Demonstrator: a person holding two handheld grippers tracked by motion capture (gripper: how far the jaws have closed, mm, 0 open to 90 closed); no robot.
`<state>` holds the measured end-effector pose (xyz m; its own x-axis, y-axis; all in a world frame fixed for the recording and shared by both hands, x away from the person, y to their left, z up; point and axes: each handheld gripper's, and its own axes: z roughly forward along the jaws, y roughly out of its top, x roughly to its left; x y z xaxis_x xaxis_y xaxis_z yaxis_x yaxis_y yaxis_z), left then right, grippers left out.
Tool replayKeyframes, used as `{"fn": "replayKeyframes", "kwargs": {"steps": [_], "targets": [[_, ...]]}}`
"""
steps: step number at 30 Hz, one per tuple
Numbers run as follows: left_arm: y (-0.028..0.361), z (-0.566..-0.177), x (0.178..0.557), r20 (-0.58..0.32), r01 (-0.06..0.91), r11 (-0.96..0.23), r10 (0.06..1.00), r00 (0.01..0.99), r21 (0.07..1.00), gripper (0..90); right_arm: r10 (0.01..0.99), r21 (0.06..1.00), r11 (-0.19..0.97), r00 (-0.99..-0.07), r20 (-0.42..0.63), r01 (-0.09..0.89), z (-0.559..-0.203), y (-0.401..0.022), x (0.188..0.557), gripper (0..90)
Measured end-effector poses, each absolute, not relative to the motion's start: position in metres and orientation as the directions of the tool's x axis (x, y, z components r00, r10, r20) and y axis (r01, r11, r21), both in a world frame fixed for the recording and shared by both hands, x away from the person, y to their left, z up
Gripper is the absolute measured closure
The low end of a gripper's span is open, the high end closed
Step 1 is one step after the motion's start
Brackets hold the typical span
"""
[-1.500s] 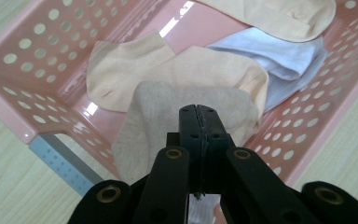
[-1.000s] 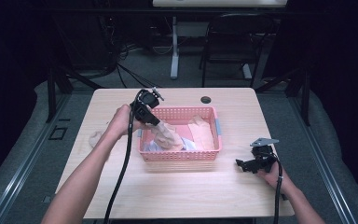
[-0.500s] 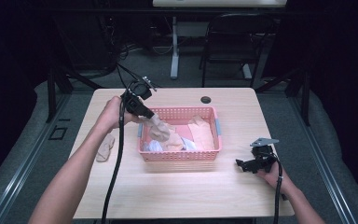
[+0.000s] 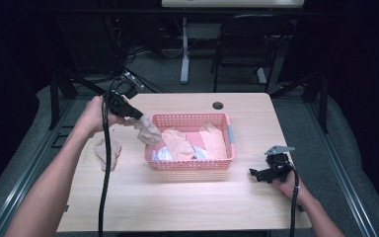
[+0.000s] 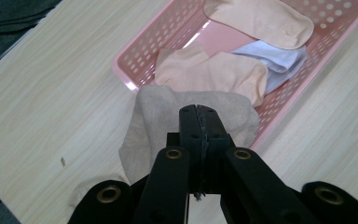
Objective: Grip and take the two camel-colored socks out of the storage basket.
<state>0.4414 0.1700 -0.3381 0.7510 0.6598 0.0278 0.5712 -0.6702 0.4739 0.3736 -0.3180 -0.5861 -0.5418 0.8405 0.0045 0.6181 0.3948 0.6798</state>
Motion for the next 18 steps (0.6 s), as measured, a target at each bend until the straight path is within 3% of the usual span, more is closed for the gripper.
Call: {"fn": "replayKeyframes", "kwargs": {"steps": [18], "targets": [[0.24, -0.349, 0.431, 0.012, 0.657, -0.602, 0.742, 0.671, 0.455, 90.0, 0.845, 0.682, 0.387, -0.535, 0.007, 0.62, -0.586, -0.318, 0.373, 0.0]]}}
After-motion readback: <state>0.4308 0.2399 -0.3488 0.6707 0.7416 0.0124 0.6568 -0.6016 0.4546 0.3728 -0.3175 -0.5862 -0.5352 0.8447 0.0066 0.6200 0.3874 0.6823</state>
